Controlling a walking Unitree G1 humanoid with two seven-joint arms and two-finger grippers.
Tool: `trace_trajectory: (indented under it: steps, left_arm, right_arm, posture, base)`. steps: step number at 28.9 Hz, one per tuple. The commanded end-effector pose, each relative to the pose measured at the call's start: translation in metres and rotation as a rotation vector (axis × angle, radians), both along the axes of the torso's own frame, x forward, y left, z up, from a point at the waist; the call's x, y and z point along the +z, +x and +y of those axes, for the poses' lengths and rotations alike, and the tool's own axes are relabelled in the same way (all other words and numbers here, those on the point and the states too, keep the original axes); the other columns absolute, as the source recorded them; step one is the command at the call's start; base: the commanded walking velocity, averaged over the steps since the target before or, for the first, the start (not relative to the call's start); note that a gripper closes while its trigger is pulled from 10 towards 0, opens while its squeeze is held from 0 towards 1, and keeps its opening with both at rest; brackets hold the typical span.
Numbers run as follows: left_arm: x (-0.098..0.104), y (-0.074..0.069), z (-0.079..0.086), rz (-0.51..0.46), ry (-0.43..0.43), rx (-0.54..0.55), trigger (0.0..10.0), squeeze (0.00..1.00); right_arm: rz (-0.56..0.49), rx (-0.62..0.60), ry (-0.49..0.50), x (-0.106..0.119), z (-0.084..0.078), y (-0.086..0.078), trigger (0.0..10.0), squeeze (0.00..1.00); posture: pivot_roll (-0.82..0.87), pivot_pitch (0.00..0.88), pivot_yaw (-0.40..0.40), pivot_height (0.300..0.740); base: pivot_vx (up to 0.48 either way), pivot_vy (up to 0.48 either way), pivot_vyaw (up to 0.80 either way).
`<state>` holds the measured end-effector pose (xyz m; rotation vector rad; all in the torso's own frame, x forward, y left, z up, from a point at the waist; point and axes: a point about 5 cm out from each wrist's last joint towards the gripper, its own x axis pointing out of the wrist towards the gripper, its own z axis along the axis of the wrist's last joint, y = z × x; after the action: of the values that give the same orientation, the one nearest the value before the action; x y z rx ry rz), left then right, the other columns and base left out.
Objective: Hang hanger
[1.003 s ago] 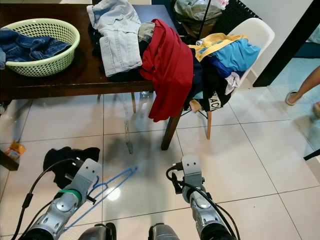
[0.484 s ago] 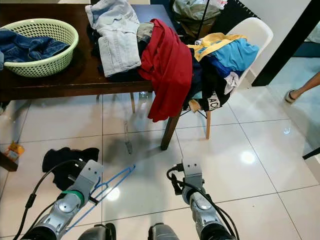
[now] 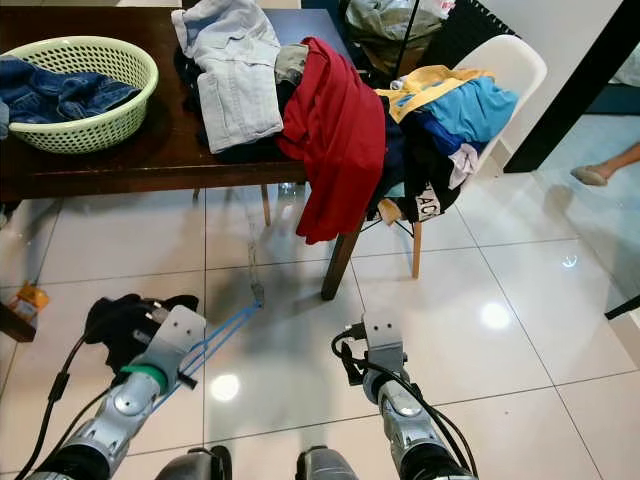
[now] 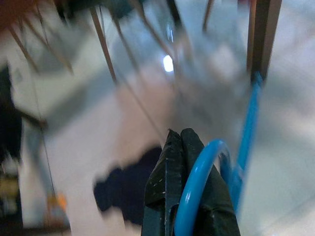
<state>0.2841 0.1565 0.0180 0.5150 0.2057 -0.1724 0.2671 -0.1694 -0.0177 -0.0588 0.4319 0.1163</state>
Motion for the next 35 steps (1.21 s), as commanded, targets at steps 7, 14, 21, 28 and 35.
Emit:
trace_trajectory:
  steps: [7, 14, 21, 28, 35]
  left_arm:
    - [0.017, 0.001, -0.013, -0.115, 0.018, -0.071, 10.0, 0.00]
    - [0.033, 0.005, -0.019, -0.202, 0.016, -0.086, 10.0, 0.00]
    - [0.055, 0.009, -0.025, -0.302, 0.018, -0.110, 10.0, 0.00]
    - [0.090, -0.001, -0.044, -0.353, 0.052, -0.401, 10.0, 0.00]
    - [0.099, -0.009, -0.039, -0.291, 0.059, -0.536, 10.0, 0.00]
  right_arm:
    - [-0.048, 0.008, 0.031, 0.007, 0.005, 0.005, 10.0, 0.00]
    - [-0.110, 0.026, 0.050, 0.018, 0.010, 0.015, 10.0, 0.00]
    - [-0.178, 0.049, 0.083, 0.032, 0.017, 0.025, 10.0, 0.00]
    - [-0.465, 0.470, 0.061, 0.086, 0.047, 0.034, 10.0, 0.00]
    - [-0.620, 0.783, -0.070, 0.130, 0.060, 0.033, 10.0, 0.00]
  posture:
    - [0.02, 0.044, -0.017, 0.733]
    - [0.02, 0.043, -0.022, 0.733]
    - [0.02, 0.045, -0.023, 0.733]
    - [0.03, 0.055, -0.016, 0.733]
    - [0.02, 0.066, -0.005, 0.733]
  base:
    - [0.000, 0.000, 0.00]
    - [0.000, 0.000, 0.00]
    - [0.000, 0.000, 0.00]
    - [0.000, 0.000, 0.00]
    - [0.000, 0.000, 0.00]
